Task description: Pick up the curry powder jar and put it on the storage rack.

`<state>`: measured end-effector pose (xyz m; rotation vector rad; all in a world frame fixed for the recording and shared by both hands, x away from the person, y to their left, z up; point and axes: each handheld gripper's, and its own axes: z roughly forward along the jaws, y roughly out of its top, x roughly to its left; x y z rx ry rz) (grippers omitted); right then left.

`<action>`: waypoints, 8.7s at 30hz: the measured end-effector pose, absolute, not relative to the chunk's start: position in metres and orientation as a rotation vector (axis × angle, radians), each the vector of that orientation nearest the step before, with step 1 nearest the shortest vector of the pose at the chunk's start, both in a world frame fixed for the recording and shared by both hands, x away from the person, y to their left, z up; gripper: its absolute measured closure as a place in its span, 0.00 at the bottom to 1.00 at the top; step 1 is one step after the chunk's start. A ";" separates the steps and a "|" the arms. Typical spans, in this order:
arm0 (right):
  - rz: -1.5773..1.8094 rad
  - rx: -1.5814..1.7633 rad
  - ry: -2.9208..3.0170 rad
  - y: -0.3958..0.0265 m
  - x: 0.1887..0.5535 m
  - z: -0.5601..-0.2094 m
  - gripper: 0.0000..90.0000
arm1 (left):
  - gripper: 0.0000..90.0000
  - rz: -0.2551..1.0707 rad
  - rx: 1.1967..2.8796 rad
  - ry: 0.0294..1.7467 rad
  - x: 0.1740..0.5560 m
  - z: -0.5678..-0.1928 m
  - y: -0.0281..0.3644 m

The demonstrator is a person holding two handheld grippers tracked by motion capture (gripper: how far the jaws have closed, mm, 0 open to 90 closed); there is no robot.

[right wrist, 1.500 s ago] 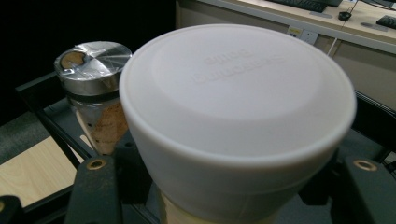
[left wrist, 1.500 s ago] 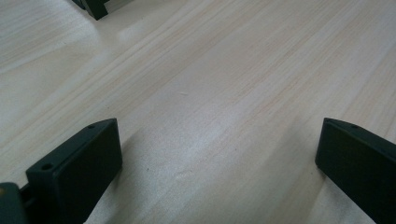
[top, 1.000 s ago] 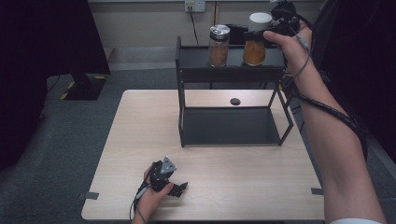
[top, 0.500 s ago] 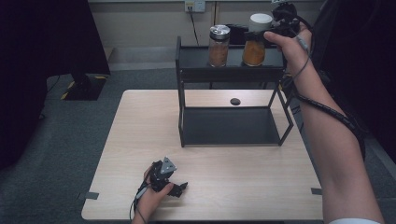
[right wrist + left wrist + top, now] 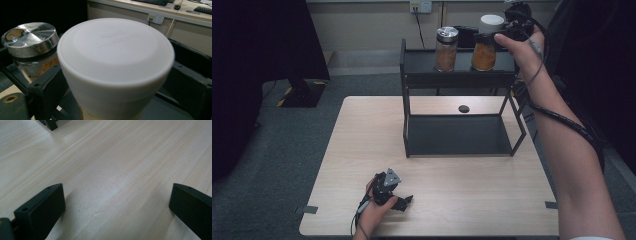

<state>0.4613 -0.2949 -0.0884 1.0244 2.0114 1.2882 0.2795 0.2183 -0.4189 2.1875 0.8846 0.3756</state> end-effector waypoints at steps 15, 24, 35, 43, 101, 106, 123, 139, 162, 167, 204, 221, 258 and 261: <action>1.303 1.018 2.007 -0.298 0.440 -0.090 0.00 | 0.00 0.376 2.187 0.885 0.279 -0.419 0.218; 1.316 0.992 2.028 -0.301 0.427 -0.092 0.00 | 0.00 0.375 2.187 0.885 0.279 -0.419 0.218; 1.326 0.972 2.058 -0.302 0.414 -0.099 0.00 | 0.00 0.376 2.188 0.884 0.280 -0.419 0.218; 1.338 0.963 2.081 -0.304 0.409 -0.112 0.00 | 0.00 0.375 2.185 0.886 0.279 -0.419 0.218; 1.412 0.986 2.220 -0.334 0.388 -0.238 0.01 | 0.00 0.376 2.185 0.885 0.279 -0.419 0.218; 1.402 0.995 2.229 -0.335 0.387 -0.246 0.01 | 0.00 0.376 2.185 0.885 0.279 -0.419 0.218; 1.381 1.021 2.254 -0.338 0.387 -0.274 0.01 | 0.00 0.376 2.185 0.885 0.279 -0.419 0.218; 1.325 1.001 2.267 -0.336 0.381 -0.291 0.01 | 0.00 0.376 2.185 0.885 0.279 -0.419 0.218; 1.284 0.997 2.300 -0.340 0.372 -0.318 0.01 | 0.00 0.376 2.185 0.885 0.279 -0.419 0.218; 1.286 1.006 2.304 -0.342 0.370 -0.325 0.01 | 0.00 0.376 2.185 0.885 0.279 -0.419 0.218; 1.282 1.061 2.347 -0.371 0.344 -0.376 0.01 | 0.00 0.377 2.184 0.885 0.279 -0.419 0.218; 1.264 1.059 2.360 -0.381 0.330 -0.389 0.01 | 0.00 0.376 2.185 0.885 0.279 -0.419 0.218; 1.193 1.037 2.405 -0.397 0.304 -0.404 0.01 | 0.00 0.377 2.185 0.885 0.279 -0.419 0.218; 1.183 1.030 2.408 -0.398 0.301 -0.405 0.01 | 0.00 0.377 2.185 0.885 0.279 -0.419 0.218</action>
